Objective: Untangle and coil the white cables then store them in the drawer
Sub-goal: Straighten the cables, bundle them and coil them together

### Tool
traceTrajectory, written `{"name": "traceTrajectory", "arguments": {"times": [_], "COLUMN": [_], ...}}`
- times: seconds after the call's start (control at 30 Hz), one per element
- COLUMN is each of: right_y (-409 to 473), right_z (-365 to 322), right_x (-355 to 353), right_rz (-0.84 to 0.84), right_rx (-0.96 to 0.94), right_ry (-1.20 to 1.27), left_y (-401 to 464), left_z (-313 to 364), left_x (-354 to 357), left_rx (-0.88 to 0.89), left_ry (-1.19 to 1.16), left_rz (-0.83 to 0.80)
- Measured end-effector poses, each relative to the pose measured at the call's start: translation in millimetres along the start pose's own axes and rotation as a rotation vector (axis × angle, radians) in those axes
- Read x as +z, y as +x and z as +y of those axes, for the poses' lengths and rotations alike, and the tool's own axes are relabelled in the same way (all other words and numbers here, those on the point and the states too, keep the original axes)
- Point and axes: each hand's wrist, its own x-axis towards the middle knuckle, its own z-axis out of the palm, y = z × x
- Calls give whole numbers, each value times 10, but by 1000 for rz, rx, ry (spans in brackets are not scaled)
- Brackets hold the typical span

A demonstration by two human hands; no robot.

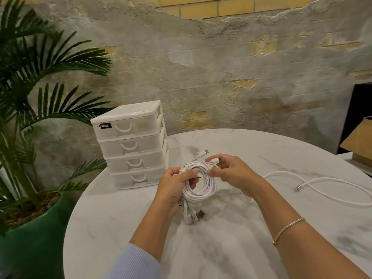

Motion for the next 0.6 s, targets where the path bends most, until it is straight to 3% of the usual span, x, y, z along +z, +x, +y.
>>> {"name": "traceTrajectory", "arguments": {"times": [0.2, 0.3, 0.4, 0.6], "right_y": [46, 18, -21, -46], "right_z": [30, -25, -94, -85], "right_x": [92, 138, 197, 307], "right_rz": [216, 387, 357, 293], "right_rx": [-38, -168, -220, -211], "right_ry": [-157, -536, -794, -514], "left_y": [23, 21, 9, -32], "left_z": [5, 7, 1, 31], "left_x": [-15, -2, 31, 66], "left_rx": [-32, -8, 38, 133], "left_ry": [-52, -31, -2, -74], "left_rz": [-6, 23, 61, 57]}}
